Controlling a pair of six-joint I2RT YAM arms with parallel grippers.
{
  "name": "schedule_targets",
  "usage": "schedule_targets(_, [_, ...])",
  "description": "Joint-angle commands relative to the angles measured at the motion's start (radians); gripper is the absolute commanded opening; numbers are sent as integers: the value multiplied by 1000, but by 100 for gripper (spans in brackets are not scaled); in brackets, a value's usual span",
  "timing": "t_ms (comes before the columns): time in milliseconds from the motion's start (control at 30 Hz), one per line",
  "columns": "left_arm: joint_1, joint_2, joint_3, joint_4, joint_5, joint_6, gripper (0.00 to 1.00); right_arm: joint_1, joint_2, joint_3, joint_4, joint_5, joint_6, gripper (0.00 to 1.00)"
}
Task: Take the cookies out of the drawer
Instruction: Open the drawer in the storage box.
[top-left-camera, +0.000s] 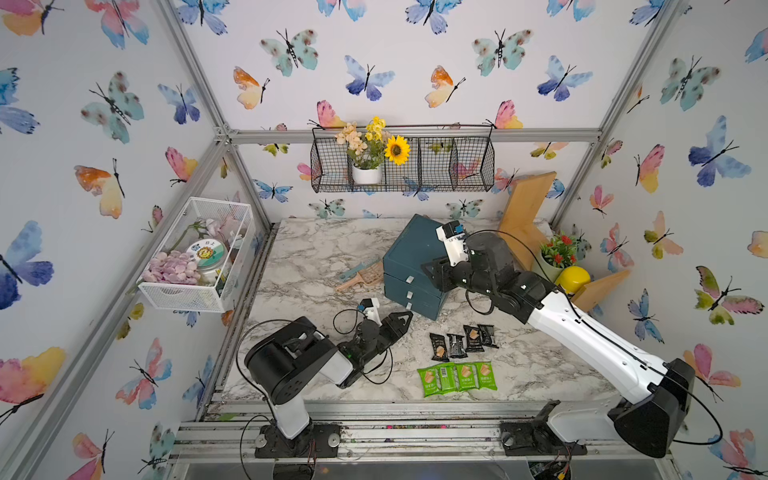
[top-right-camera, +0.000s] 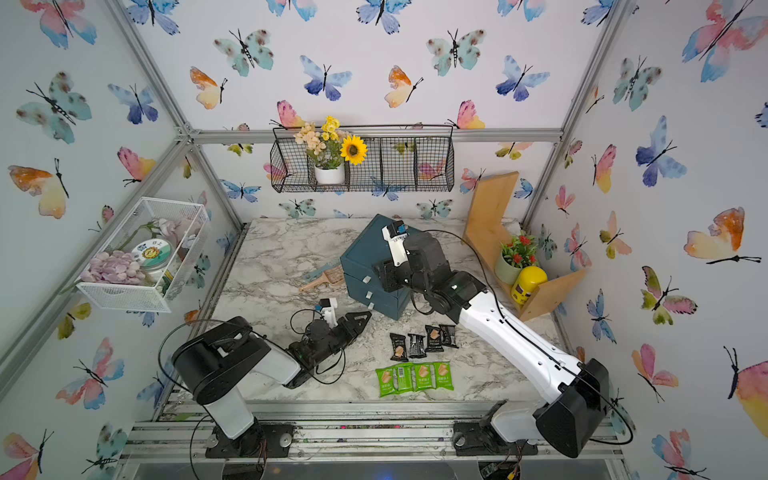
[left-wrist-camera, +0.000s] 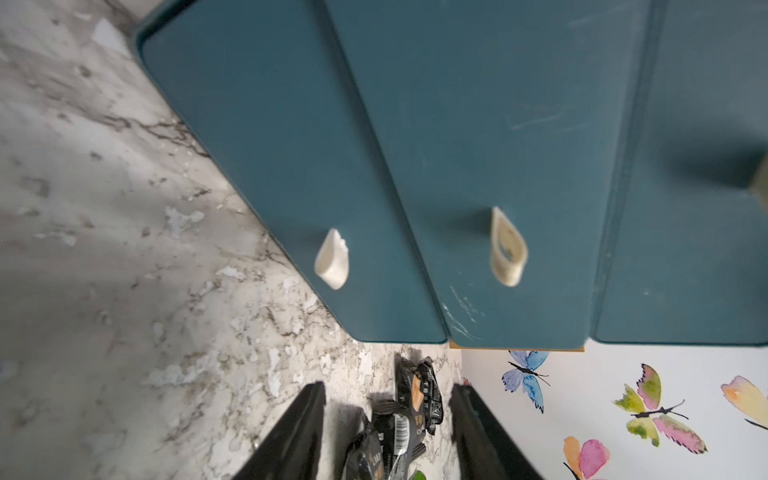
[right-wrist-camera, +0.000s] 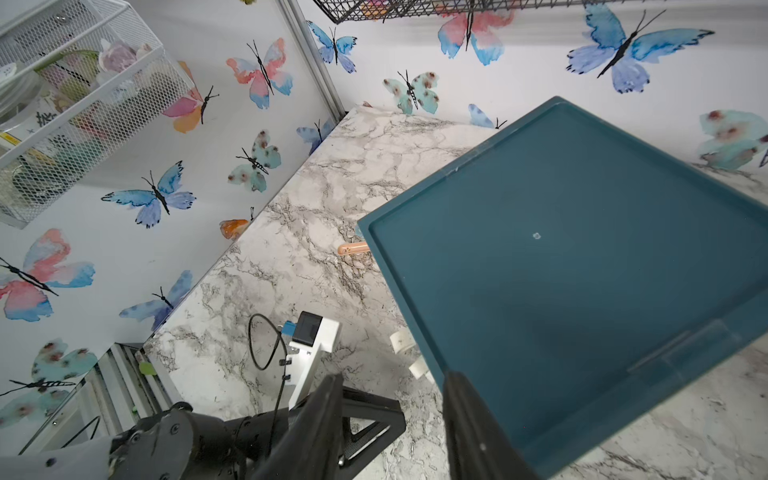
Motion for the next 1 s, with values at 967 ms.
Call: schedule_targets(967, [51, 253, 147, 117, 6, -162, 47, -2, -47, -12, -22, -46, 2, 43])
